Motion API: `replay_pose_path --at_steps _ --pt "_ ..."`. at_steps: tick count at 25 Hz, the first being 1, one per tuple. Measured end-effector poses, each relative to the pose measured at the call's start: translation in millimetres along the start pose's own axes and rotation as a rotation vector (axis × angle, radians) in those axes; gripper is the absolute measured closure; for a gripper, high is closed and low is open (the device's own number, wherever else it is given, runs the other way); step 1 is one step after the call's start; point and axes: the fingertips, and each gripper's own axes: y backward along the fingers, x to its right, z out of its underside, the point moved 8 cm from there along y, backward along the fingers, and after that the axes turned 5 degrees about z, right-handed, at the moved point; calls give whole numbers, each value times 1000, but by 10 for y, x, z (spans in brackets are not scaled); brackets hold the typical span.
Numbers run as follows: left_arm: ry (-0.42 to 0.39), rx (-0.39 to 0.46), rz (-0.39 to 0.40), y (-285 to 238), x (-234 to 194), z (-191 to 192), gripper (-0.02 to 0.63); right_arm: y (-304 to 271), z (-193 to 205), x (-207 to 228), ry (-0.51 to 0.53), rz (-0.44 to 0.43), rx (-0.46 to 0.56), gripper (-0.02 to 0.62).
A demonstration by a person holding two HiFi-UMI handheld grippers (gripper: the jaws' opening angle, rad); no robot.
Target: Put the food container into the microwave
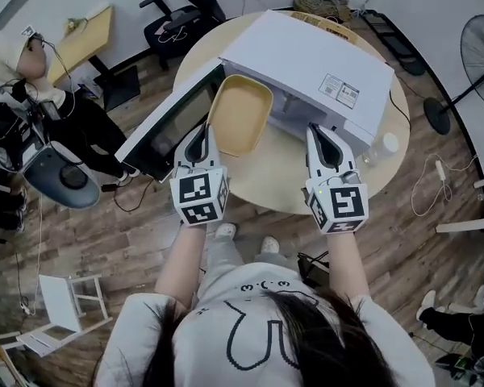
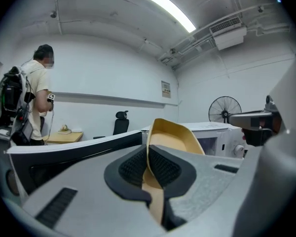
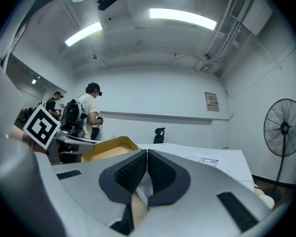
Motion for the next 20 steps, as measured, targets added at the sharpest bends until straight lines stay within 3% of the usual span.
replay_pose_path --at_steps 10,20 --pt "-17 -107 235 -510 -208 317 588 14 249 -138 -56 257 -90 566" --pt "15 -186 397 -848 -300 691 588 92 482 -454 -56 418 -155 566"
